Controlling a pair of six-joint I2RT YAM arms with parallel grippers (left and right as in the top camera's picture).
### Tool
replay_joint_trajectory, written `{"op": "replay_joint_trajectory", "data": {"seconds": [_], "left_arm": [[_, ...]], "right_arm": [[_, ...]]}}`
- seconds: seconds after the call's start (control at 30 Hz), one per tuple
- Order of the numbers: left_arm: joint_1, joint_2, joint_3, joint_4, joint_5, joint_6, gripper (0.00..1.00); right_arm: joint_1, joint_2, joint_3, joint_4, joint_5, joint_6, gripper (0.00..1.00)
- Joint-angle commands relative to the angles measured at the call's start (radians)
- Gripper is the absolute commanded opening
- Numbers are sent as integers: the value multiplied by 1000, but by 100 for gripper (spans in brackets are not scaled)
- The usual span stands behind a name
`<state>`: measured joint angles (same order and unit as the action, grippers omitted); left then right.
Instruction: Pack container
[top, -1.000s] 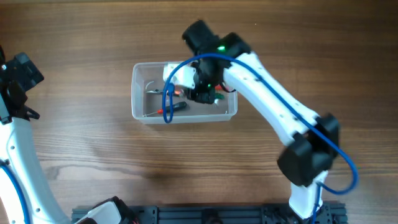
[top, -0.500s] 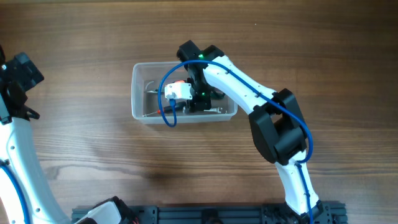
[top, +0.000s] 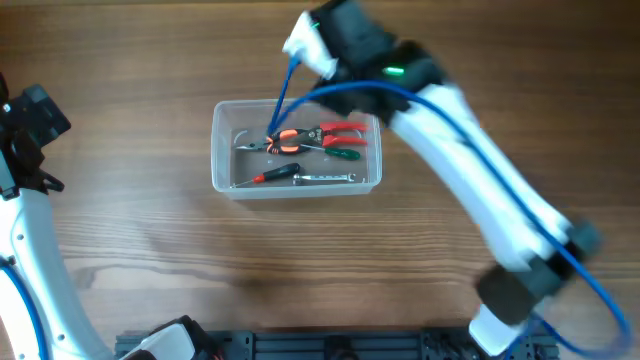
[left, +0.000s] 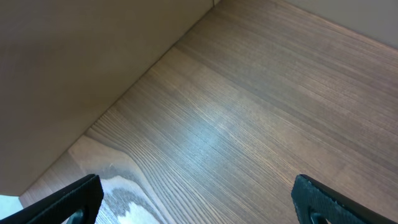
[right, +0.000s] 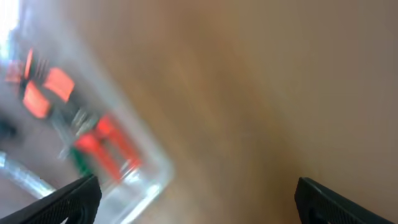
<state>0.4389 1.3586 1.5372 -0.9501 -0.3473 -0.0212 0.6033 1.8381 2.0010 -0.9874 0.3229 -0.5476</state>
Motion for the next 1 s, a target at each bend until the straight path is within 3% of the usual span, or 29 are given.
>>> {"op": "replay_joint_trajectory", "data": {"seconds": [0.0, 0.2, 0.3, 0.37, 0.43, 0.63, 0.73, 0.8, 0.97], "left_arm": [[6, 5, -1, 0, -9, -13, 100], [6, 5, -1, 0, -9, -13, 100], [6, 5, -1, 0, -10, -13, 100], [6, 5, -1, 0, -9, -13, 100], [6, 5, -1, 0, -9, -13, 100], [6, 5, -1, 0, -9, -13, 100], [6, 5, -1, 0, -9, -13, 100], [6, 5, -1, 0, -9, -13, 100], [6, 5, -1, 0, -9, -13, 100]], "right_arm": [[-40, -160, 23, 9, 35, 84, 100], [-44, -277, 22, -23, -108, 87, 100], [-44, -279, 22, -130, -150, 101, 100], [-44, -285, 22, -157, -180, 332, 100], [-49, -302, 23, -125, -145, 428, 100], [-75, -459, 22, -89, -26, 328, 100], [-85, -578, 19, -170, -27, 378, 100], [-123, -645, 14, -214, -40, 438, 100], [-412, -803, -111, -192, -240, 442, 100]]}}
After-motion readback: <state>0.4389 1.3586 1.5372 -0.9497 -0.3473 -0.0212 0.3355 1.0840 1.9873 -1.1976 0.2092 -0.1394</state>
